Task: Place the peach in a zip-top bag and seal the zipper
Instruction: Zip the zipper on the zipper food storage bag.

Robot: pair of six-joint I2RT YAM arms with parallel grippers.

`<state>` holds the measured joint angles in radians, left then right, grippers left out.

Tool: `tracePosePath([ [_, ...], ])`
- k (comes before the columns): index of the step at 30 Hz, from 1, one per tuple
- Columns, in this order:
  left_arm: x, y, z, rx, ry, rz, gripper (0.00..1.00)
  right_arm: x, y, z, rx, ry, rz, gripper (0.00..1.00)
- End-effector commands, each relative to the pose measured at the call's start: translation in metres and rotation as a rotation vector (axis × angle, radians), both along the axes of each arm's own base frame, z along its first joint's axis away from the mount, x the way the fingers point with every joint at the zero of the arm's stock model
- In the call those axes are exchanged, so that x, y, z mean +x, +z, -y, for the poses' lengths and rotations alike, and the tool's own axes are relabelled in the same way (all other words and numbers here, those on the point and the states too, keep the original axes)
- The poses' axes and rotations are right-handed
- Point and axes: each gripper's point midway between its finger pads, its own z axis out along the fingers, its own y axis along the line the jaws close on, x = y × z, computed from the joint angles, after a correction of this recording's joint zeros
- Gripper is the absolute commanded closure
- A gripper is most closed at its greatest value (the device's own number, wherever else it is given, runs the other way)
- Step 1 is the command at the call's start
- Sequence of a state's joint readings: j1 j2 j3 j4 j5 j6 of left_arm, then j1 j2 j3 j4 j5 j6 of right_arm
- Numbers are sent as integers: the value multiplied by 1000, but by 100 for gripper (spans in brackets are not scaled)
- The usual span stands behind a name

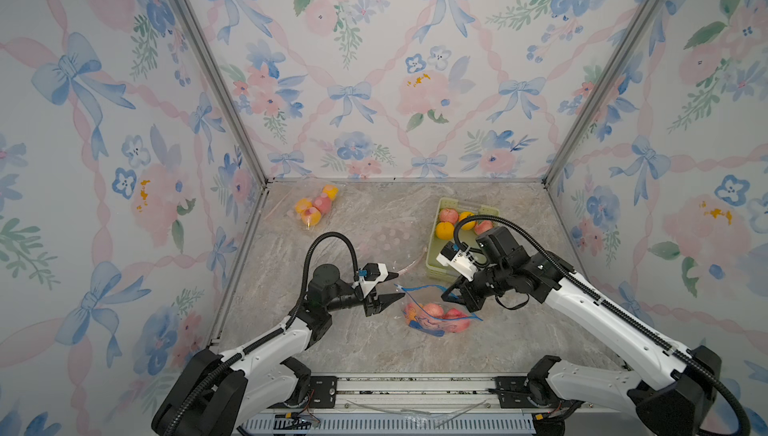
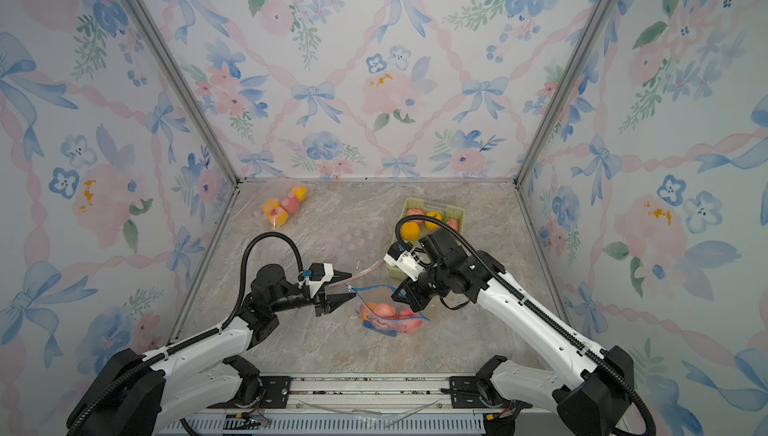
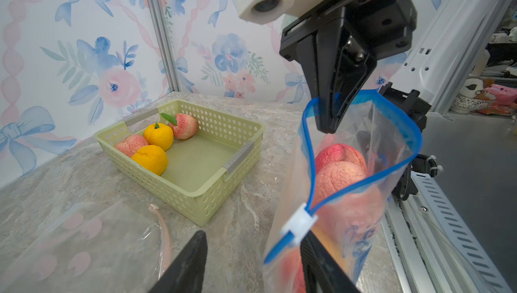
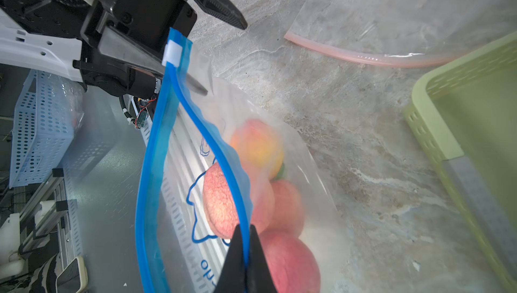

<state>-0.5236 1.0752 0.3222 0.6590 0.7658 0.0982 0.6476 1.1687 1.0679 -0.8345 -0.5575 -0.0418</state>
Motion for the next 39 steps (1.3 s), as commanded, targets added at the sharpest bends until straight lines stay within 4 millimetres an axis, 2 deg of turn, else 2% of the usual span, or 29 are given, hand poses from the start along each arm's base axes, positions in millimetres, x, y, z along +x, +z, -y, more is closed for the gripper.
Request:
tracePosePath([
  [1, -3, 4, 6, 16, -54, 33, 53, -2, 9, -2, 15, 33, -6, 100],
  [5, -5, 1, 8, 24, -74, 12, 70, -1, 5, -3, 10, 35, -15, 100],
  [13, -9, 0, 10, 37, -105, 5, 74, -1, 0, -2, 5, 30, -22, 100],
  [14, -9, -2, 10, 40, -107, 2, 79, -1, 0, -2, 4, 29, -23, 100],
  [18, -9, -4, 11, 52, -106, -8, 80, 1, -2, -1, -2, 20, -18, 100],
  [22, -7, -3, 10, 65, -94, -7, 99, 4, -7, 2, -8, -3, -17, 100],
  [28, -2, 1, 10, 95, -78, 5, 100, 5, -12, 6, -15, -34, -9, 97],
  [31, 1, 0, 10, 123, -76, 4, 100, 6, -13, 10, -30, -49, -2, 90],
  [33, 3, -1, 10, 155, -80, 1, 100, 7, -11, 12, -34, -65, 9, 81],
  [35, 4, -3, 11, 196, -95, -11, 100, 9, -4, 13, -30, -84, 29, 69],
  [39, 9, -8, 12, 274, -112, -53, 100, 15, 13, 8, -56, -115, 151, 56],
])
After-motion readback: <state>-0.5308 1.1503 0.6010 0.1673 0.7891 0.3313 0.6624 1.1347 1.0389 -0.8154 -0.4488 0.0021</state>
